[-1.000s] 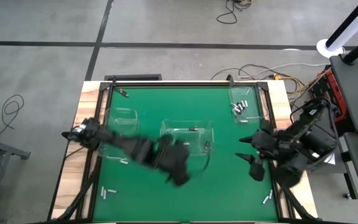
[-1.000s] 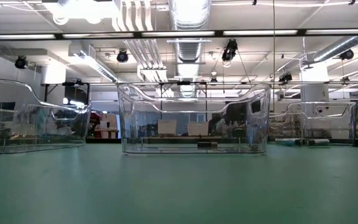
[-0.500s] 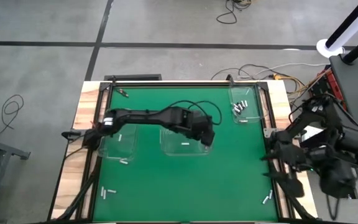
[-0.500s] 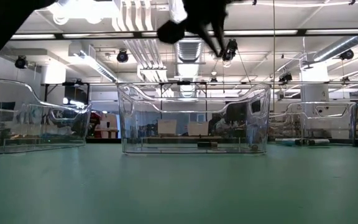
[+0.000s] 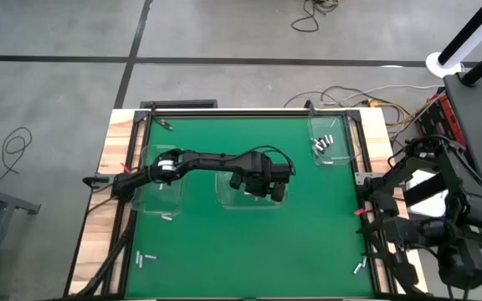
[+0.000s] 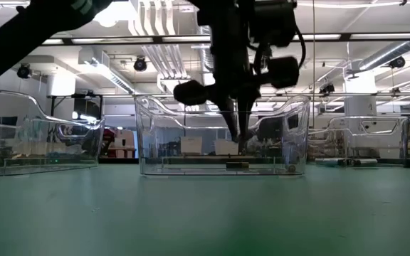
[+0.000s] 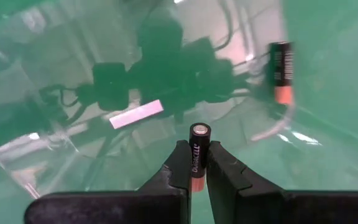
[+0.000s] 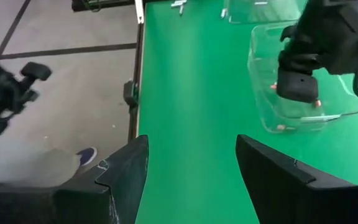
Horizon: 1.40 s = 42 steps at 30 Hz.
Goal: Sort batteries
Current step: Put the black battery into the bottom right transparent bin, then put the bottom black battery into the bottom right transparent bin
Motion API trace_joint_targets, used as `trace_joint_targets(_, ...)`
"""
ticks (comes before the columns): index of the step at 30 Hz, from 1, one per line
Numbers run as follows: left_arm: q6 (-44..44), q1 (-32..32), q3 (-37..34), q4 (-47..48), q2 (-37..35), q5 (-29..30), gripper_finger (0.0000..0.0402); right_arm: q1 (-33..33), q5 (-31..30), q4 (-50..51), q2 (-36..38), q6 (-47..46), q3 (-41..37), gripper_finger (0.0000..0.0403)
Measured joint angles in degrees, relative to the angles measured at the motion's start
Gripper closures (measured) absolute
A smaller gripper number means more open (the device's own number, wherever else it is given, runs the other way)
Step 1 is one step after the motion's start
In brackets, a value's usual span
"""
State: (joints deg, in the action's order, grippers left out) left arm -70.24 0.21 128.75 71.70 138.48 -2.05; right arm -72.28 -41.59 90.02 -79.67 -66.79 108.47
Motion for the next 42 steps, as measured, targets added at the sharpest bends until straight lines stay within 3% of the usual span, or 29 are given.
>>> trace_joint_targets(18, -1.47, 4.68, -4.19, 2.36, 2.70, -0.04, 0.0385, -5.13, -0.42, -0.03, -2.61, -9.85, -0.33, 0.0167)
trace_joint_targets(25, 0.16, 4.55, -3.57, 3.38, 2.70, 0.05, 0.0315, -5.11, -0.50, 0.00, -2.51, -9.13, -0.37, 0.0152)
trace_joint_targets(31, 7.07, 4.54, 6.15, 8.65, 2.65, -3.91, 0.0242, -5.08, 1.12, 0.00, -0.63, -6.98, -0.37, 0.0145)
trace_joint_targets(33, 9.40, 4.33, 3.99, 8.75, -1.60, -3.01, 0.0224, -5.08, 1.36, 0.01, 0.58, -5.05, -0.37, 0.0146)
trace_joint_targets(38, 8.13, 4.26, -0.16, 15.85, -13.44, 8.26, 0.0194, -4.48, -0.98, 0.02, 3.94, 0.25, -0.37, 0.0151)
trace_joint_targets(42, 6.83, 6.83, -4.00, 17.78, -21.45, 18.98, 0.0183, -3.36, -7.07, 0.03, 6.58, 3.41, -0.37, 0.0153)
